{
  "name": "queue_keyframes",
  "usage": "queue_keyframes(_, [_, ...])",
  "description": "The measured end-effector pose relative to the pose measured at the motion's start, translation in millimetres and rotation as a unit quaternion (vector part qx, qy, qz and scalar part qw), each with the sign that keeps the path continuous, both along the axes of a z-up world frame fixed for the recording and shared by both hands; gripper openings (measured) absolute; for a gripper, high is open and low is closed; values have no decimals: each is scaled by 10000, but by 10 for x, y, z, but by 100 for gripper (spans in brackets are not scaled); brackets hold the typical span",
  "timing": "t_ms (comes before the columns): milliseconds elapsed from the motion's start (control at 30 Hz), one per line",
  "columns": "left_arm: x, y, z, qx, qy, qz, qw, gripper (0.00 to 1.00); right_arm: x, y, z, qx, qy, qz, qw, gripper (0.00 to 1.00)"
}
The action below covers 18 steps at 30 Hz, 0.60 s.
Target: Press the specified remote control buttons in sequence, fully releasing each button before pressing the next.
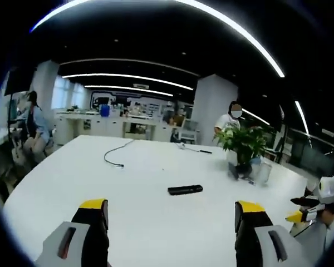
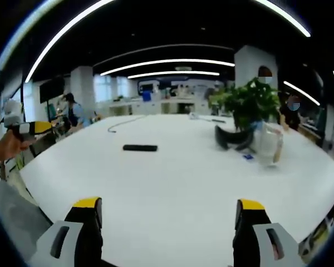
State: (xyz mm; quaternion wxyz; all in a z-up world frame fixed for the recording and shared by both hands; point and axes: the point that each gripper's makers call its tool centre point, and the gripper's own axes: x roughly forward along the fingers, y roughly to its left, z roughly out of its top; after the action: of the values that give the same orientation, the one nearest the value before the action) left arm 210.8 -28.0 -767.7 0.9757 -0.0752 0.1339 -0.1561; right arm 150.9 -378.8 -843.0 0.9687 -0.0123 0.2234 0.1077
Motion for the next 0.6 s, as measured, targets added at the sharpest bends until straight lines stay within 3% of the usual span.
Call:
queue_keyframes(200, [-200,82,-232,198,233,131,9994,100,-2,-5,-20,-17,36,-5,10000,99])
queue_keyframes(400, [-364,239,-320,297,63,684,9972,100,-2,-5,-34,-38,68,-5,10000,99])
queue_keyframes(600, [-451,288,-335,364,50,855,9957,100,-10,-3,-80,-63,195,-1,9998,99])
